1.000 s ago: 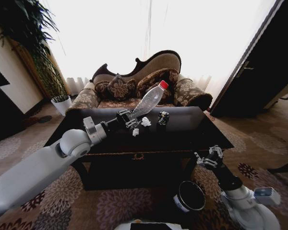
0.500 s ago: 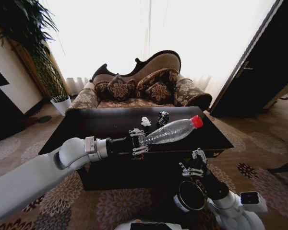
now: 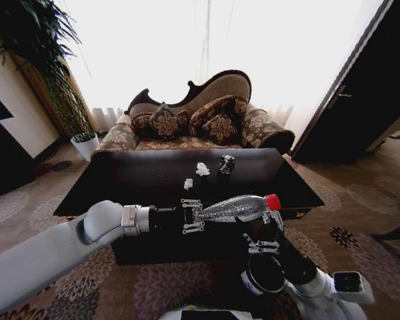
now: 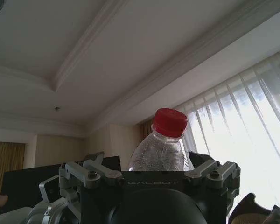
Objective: Move to the front of the table and place the trash on the table into the trash bin.
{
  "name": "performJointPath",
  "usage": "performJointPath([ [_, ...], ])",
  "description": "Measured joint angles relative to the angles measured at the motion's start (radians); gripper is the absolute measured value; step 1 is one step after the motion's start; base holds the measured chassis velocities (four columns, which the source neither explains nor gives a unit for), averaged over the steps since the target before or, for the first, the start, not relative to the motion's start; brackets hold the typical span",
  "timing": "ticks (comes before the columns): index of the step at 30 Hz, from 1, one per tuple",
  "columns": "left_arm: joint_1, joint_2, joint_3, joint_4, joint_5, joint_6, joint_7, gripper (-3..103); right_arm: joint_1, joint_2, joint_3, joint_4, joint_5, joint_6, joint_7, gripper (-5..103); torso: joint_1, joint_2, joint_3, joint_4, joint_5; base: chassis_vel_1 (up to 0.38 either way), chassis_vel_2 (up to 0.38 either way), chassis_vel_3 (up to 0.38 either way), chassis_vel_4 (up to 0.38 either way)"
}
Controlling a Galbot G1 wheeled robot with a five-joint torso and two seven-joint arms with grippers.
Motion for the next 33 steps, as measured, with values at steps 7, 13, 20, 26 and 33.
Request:
performJointPath([
  [7,0.002,-0.003,0.0,-0.002,0.001,0.005,0.001,30,-0.001,0.008,-0.011,-0.01,-0.032,0.004,-0.033,74,0.0,0.0,0.0,0.0,0.0001,0.0,0.0,0.0,0.0],
  [13,-0.002,-0.008,0.003,-0.003,0.001,0.008,0.001,29,-0.002,0.015,-0.026,-0.014,-0.058,0.004,-0.034,52,0.0,0.0,0.0,0.0,0.0,0.0,0.0,0.0,0.0],
  [20,-0.001,-0.011,0.004,-0.003,0.012,0.009,0.004,29,-0.002,0.017,-0.023,-0.017,-0.064,0.005,-0.035,39,0.0,0.0,0.0,0.0,0.0001,0.0,0.0,0.0,0.0],
  [26,0.016,0.001,-0.019,-0.015,0.003,0.012,0.005,26,-0.003,0.011,-0.022,-0.02,-0.064,0.011,-0.039,31,0.0,0.0,0.0,0.0,0.0,0.0,0.0,0.0,0.0],
  [33,0.209,0.027,-0.207,-0.061,-0.145,0.018,-0.016,50,-0.004,-0.023,0.033,-0.034,-0.045,0.031,-0.035,24,0.0,0.0,0.0,0.0004,-0.0001,0.0,0.0,0.0,0.0],
])
